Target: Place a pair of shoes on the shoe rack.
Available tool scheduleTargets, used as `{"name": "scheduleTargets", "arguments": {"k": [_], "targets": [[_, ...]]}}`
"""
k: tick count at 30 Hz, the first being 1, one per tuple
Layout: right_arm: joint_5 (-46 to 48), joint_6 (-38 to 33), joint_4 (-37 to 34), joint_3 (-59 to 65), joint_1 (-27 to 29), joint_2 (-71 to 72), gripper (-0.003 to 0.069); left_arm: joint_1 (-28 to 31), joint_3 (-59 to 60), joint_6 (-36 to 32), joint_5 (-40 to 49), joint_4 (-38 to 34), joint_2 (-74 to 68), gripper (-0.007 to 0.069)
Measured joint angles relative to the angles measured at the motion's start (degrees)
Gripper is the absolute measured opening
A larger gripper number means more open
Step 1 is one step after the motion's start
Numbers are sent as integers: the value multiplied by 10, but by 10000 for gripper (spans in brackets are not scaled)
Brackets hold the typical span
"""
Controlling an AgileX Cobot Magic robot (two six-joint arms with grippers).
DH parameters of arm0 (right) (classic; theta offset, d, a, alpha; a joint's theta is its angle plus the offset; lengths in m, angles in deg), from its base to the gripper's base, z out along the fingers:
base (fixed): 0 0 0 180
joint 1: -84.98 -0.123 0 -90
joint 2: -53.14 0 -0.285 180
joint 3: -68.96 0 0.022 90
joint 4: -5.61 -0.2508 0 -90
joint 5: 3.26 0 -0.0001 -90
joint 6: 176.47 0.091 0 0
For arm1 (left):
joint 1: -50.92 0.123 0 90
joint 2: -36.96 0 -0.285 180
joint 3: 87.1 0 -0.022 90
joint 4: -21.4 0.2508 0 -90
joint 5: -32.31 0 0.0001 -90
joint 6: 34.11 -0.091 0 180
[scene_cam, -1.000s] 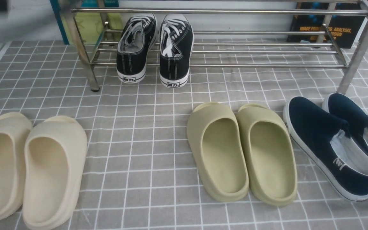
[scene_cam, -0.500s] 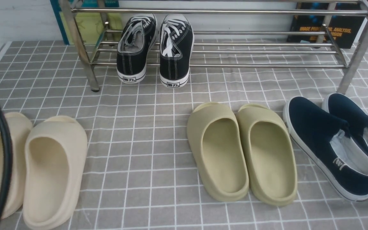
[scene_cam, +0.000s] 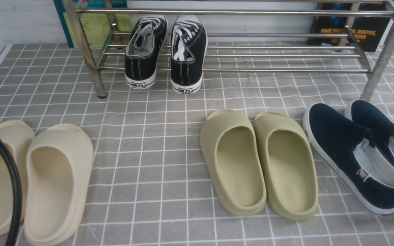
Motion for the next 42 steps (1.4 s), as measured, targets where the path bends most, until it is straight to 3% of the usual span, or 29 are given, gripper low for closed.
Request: {"name": "scheduleTargets", "arguments": {"k": [10,16,26,42], "targets": [[0,0,0,0,0,0,239,0,0,-50,-6,4,0,-13],[0,0,0,0,0,0,239,0,25,-97,-83,5,0,-13],[0,0,0,0,0,0,239,0,85,-103,-189,8,2,-13],[0,0,0,0,0,0,239,0,103,-103,-245,20,14,-13]]}}
